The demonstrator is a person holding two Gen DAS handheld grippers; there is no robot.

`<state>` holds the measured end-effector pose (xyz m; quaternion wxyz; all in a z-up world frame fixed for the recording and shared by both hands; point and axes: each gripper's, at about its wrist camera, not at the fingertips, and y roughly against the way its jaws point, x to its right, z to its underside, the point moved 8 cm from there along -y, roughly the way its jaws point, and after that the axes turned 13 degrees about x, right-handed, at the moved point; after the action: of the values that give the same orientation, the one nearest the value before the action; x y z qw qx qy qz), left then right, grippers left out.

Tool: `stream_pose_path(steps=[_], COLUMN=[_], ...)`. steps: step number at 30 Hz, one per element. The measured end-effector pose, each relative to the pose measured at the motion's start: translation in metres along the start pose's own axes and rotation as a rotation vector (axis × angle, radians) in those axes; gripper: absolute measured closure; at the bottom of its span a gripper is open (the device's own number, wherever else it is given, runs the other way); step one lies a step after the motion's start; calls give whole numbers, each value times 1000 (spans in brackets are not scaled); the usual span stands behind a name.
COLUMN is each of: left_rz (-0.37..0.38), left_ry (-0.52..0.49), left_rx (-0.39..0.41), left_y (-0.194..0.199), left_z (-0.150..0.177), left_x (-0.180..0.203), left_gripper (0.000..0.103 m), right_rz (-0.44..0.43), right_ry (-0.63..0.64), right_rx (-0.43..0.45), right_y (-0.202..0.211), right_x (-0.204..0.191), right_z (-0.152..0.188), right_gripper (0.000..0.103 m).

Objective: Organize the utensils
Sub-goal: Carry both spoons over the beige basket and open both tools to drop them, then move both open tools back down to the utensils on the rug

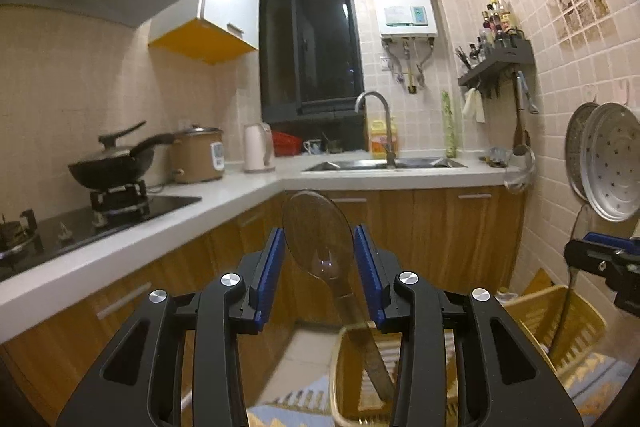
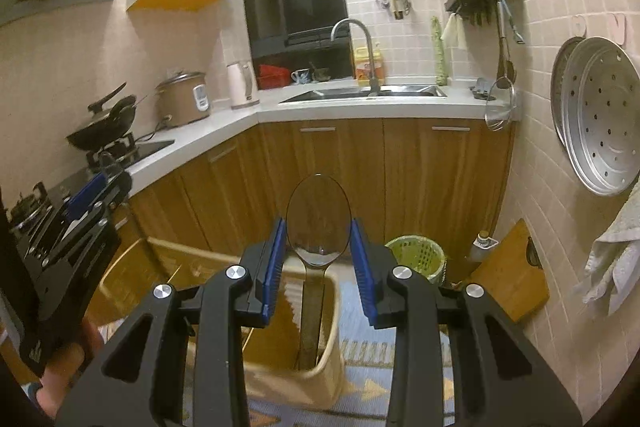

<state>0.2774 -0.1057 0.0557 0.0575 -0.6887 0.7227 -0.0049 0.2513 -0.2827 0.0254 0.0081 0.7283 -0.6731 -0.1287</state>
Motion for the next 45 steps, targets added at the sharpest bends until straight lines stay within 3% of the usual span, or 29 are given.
stream_pose_path(steps=[3,4,5,13,18,20,24,29,33,35,38,42,45], left_rz=[41,56,67,199,280,323,324,377,506,508,503,526,520], left_ry=[3,2,5,94,125,95,10,59,88,76,62,14,-70], left_rx=[-13,-20,-27,-119,-252,-346,-522,-725,-900,-936,-982,-1016,-1010], left_y=[12,18,24,83,111,118,128,151,171,174,173,174,174], left_z=[-1,-2,-4,-27,-28,-14,23,85,136,152,167,179,179], left_x=[-2,-4,-6,-33,-49,-50,-56,-71,-70,-73,-73,-64,-57], left_gripper=[51,50,50,48,47,47,47,53,56,58,72,72,72], right_rz=[-25,-36,-42,-67,-85,-98,-118,-148,-166,-154,-130,-103,-77], right_ry=[5,0,-8,-47,-61,-71,-106,-137,-199,-200,-181,-147,-116], right_rx=[-20,-28,-28,-114,-265,-331,-504,-718,-882,-897,-904,-926,-945], right_y=[11,16,22,69,90,93,89,76,63,58,51,41,37], right_x=[-7,-9,-10,-21,-35,-42,-58,-83,-104,-109,-115,-124,-125], right_z=[1,1,0,-10,4,14,47,103,148,158,166,175,186], right_gripper=[68,56,51,51,51,51,51,51,51,51,51,53,64])
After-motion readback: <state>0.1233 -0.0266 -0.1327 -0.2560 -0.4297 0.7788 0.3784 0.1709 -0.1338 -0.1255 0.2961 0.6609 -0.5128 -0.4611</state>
